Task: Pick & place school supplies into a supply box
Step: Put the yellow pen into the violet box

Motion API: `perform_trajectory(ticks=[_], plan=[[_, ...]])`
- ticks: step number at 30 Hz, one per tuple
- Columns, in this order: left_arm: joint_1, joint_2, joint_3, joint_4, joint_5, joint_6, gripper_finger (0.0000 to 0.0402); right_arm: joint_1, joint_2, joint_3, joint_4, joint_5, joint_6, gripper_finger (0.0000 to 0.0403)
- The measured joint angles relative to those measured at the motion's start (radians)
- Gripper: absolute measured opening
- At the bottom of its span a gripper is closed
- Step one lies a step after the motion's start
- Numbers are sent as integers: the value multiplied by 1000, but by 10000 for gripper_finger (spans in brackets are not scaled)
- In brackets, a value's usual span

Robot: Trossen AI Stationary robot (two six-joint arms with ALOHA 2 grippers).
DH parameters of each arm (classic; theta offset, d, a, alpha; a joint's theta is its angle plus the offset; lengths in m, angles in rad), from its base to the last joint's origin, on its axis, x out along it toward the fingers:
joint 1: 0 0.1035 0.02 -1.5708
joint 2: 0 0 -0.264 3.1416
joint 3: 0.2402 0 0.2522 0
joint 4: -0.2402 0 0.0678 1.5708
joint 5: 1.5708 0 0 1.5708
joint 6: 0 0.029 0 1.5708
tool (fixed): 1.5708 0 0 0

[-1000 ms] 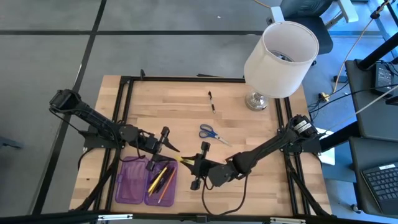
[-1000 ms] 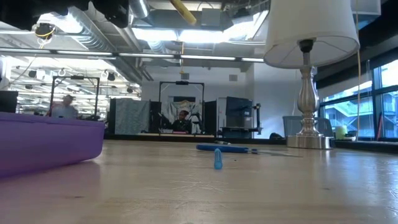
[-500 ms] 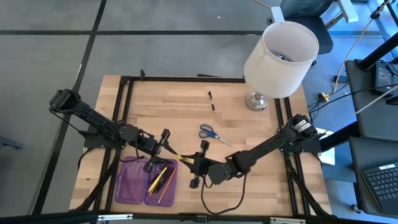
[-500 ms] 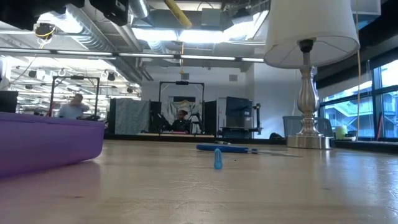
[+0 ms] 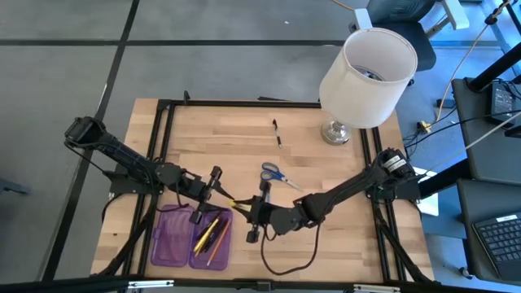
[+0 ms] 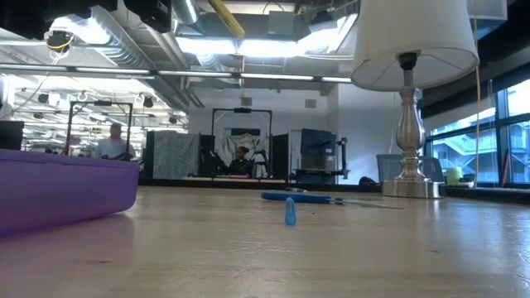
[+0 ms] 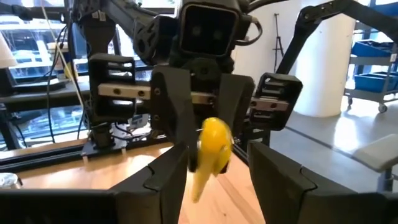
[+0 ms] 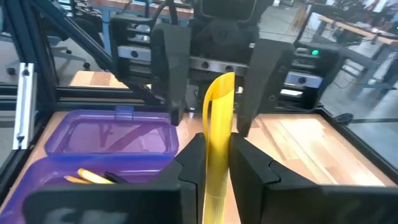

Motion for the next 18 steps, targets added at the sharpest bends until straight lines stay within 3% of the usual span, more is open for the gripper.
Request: perform_trajectory(ticks=[11,18], plan=[[0,0,0,5,-1,41,157,-13,0,0,2,-23,0,60],[0,0,0,6,0,78,119,-13,0,0,2,-23,0,60]])
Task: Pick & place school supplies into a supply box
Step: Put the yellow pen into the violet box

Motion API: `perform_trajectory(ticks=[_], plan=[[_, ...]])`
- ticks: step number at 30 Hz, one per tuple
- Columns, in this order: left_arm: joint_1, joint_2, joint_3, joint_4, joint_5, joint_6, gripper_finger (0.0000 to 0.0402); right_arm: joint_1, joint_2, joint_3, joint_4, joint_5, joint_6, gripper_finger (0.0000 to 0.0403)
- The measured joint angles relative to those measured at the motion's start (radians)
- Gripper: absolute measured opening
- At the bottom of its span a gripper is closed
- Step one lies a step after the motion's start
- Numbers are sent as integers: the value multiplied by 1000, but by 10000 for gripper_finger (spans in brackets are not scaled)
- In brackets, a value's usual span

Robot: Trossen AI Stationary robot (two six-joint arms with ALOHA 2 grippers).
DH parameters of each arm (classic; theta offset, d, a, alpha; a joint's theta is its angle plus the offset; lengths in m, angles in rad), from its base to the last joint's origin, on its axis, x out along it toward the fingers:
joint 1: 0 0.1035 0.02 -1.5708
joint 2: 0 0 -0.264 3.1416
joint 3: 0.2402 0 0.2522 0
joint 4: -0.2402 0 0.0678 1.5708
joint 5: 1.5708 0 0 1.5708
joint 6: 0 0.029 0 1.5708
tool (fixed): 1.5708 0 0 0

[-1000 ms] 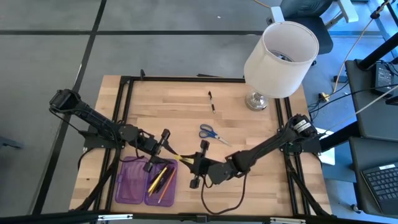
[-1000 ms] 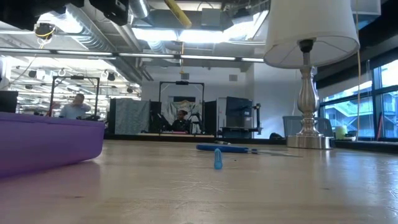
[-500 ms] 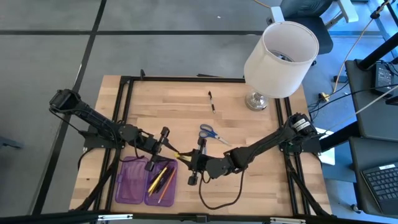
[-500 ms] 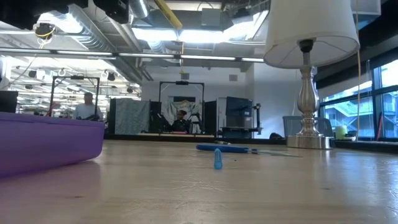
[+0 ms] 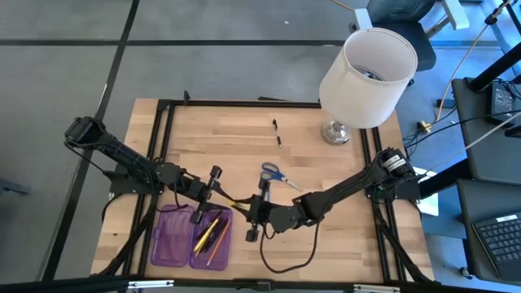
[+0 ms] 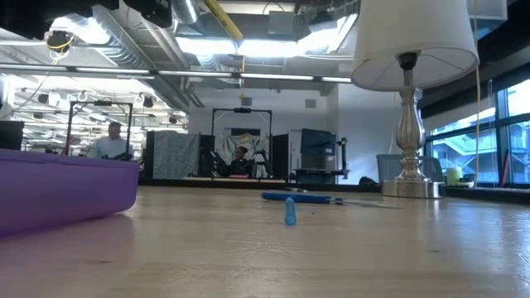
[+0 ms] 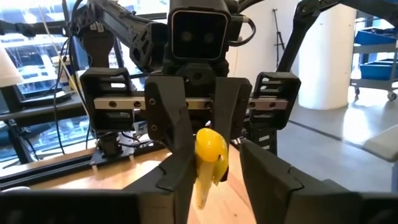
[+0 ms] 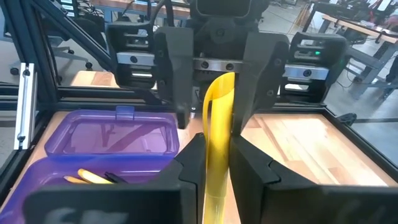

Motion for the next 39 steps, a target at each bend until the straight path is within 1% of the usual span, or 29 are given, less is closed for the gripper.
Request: perform_trajectory(ticks=[5,9,12,18,20,22,25,28,31,34,35,37,39], plan=[[0,0,0,0,-2,8,76,0,0,0,-3,-9,0,60],[-1,0,0,-3,7,9,50,0,0,0,-6,-70,1,72],[0,0,0,-3,6,8,48,0,0,0,-24,-79,23,95],[0,0,0,0,2,4,58,-4,1,0,-107,-86,58,164],[0,0,0,-1,2,-19,56,-4,1,0,-157,-86,61,183],[0,-5,0,-32,3,-67,54,-4,1,0,-226,-86,105,196],[-1,-15,1,-133,-2,-178,54,-4,1,0,-352,-90,208,206],[-10,-27,1,-278,19,-342,54,-4,1,0,-486,-89,306,209],[-10,-36,1,-416,125,-560,54,-4,1,0,-618,-88,403,210],[-11,-38,6,-467,235,-804,54,-7,1,0,-713,-86,456,210],[-13,-38,10,-480,263,-865,54,-8,1,0,-733,-86,469,210],[-18,-37,27,-537,281,-959,54,-12,1,0,-756,-86,478,210],[-23,-30,46,-638,269,-1026,54,-14,1,0,-761,-86,478,210]])
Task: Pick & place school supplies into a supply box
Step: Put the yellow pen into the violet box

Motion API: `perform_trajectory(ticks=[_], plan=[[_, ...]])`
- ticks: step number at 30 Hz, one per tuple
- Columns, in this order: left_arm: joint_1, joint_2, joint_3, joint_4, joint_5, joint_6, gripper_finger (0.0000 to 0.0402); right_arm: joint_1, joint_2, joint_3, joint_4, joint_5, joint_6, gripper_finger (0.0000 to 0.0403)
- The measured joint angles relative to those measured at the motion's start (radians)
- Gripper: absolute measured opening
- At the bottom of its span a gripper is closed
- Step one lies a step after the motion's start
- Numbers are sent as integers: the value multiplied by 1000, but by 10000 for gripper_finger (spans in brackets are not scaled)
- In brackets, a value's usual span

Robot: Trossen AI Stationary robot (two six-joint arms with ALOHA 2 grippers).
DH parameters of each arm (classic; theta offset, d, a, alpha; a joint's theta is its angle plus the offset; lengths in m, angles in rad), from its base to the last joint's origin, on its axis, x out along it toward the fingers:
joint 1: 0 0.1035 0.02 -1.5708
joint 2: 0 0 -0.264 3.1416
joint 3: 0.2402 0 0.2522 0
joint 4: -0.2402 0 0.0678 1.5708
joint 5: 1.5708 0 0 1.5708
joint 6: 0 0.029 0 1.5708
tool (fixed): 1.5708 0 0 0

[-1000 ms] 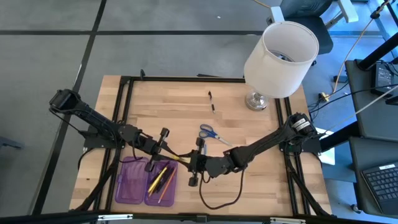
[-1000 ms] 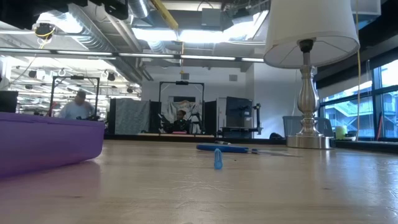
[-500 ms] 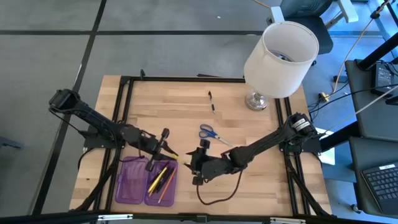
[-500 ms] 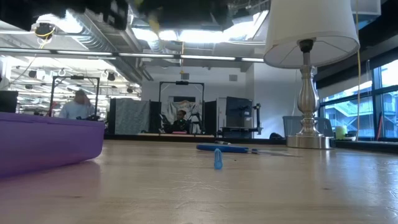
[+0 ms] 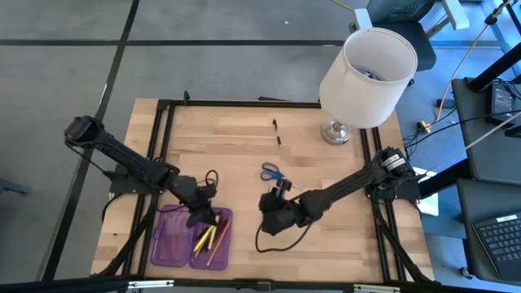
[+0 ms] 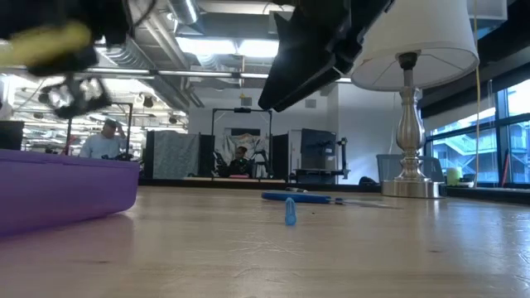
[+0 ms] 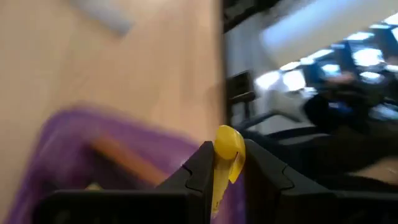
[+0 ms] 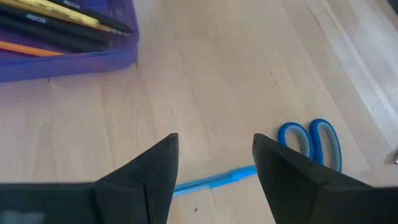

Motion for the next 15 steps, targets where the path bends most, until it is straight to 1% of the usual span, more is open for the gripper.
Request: perform_trajectory(ticks=[2,5,10,15], plan=[[0,18,14,-100,-21,-55,54,-1,0,0,0,1,-4,210],[5,53,29,-173,-42,-86,54,0,0,0,-3,1,-3,210],[15,108,53,-180,-44,-73,54,0,0,0,-8,0,-4,210],[31,132,82,-179,6,-31,62,0,0,0,-12,-14,-4,210]])
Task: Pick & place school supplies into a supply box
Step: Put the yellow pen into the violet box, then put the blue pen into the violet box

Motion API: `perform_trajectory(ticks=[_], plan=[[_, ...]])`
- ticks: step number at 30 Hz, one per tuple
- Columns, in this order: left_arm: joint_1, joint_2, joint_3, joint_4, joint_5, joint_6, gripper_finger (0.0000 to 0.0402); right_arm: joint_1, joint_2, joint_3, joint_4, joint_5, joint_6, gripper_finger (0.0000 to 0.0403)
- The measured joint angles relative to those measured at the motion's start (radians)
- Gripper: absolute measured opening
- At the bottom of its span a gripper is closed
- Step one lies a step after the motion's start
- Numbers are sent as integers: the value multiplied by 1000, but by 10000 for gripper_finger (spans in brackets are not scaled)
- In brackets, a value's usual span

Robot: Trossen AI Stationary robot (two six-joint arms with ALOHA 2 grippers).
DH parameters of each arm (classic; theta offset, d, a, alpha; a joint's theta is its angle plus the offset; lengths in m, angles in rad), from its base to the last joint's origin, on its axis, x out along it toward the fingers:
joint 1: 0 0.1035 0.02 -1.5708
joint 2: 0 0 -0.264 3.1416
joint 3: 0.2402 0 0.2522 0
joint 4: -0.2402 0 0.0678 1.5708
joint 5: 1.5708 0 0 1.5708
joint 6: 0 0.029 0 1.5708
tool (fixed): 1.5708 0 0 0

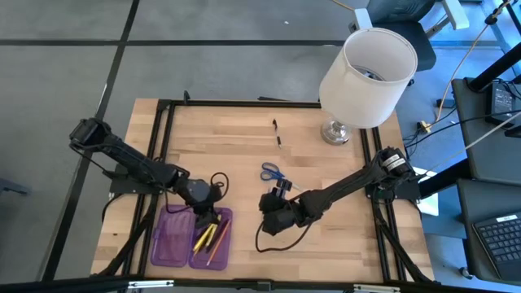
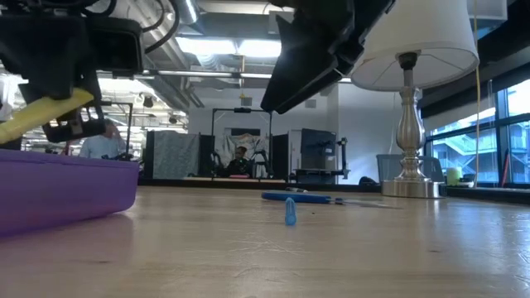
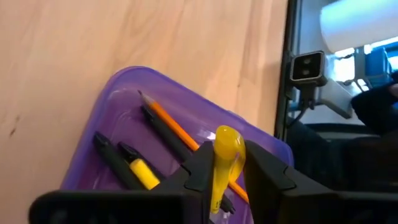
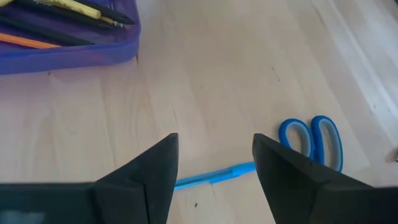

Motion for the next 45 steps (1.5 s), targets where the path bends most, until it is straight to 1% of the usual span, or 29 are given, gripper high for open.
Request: perform_trajectory(ticks=[4,14,16,20,22,24,26,29,34,41,45], plan=[[6,0,1,-1,35,2,79,0,0,0,-1,-2,2,210],[8,-1,1,0,43,-1,108,0,0,0,-17,-4,9,210],[15,-11,1,0,59,-1,110,0,0,0,-28,-22,75,210],[29,-48,1,5,70,21,110,-31,0,0,-62,-112,344,210],[37,-71,1,6,68,56,109,-50,3,0,-87,-131,411,210],[44,-92,1,8,65,92,109,-61,8,0,-95,-136,423,210],[47,-110,1,8,65,122,110,-68,15,0,-91,-178,447,210],[47,-129,1,8,62,155,111,-76,29,0,-89,-234,526,210],[47,-134,0,4,66,189,108,-80,71,0,-65,-276,555,210],[47,-134,0,1,67,210,111,-78,140,0,-45,-290,629,210],[47,-134,0,0,68,210,110,-79,176,1,-25,-286,629,210]])
